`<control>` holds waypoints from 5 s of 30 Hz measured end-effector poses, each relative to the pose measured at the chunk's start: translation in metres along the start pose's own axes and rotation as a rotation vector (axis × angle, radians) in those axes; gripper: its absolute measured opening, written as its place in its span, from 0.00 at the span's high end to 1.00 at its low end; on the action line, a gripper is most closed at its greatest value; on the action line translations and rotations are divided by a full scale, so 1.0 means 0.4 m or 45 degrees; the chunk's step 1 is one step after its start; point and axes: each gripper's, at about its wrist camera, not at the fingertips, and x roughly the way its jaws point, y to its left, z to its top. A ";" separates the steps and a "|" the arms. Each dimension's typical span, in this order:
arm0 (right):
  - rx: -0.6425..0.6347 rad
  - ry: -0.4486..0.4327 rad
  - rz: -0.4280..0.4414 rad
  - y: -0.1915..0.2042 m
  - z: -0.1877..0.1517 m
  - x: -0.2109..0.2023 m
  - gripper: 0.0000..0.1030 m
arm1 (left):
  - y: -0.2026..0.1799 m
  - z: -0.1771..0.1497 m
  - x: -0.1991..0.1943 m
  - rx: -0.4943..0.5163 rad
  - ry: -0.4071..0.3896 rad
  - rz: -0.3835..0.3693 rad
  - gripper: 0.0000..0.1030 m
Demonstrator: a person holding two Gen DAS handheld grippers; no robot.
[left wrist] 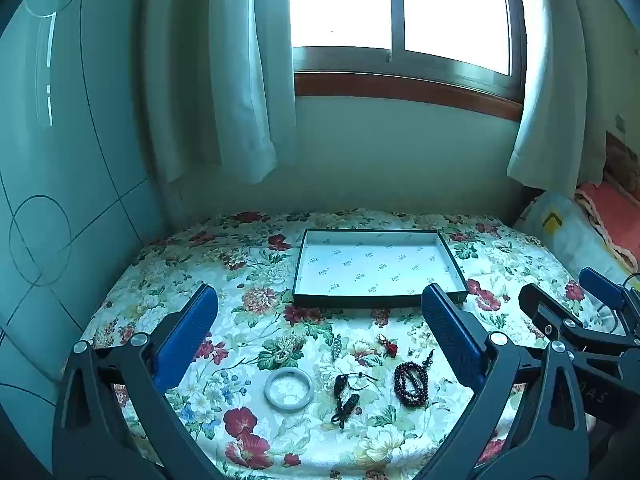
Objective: Organize jewelry
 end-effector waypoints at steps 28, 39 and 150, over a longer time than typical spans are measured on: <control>-0.010 -0.006 0.008 0.012 0.013 0.000 0.04 | 0.013 0.032 -0.009 0.012 -0.027 0.012 0.02; -0.008 -0.006 0.011 0.011 0.012 -0.001 0.04 | 0.018 0.027 -0.004 0.007 -0.021 0.012 0.02; 0.170 0.621 -0.132 -0.230 -0.337 0.397 0.39 | 0.140 -0.294 0.442 -0.060 0.590 0.036 0.02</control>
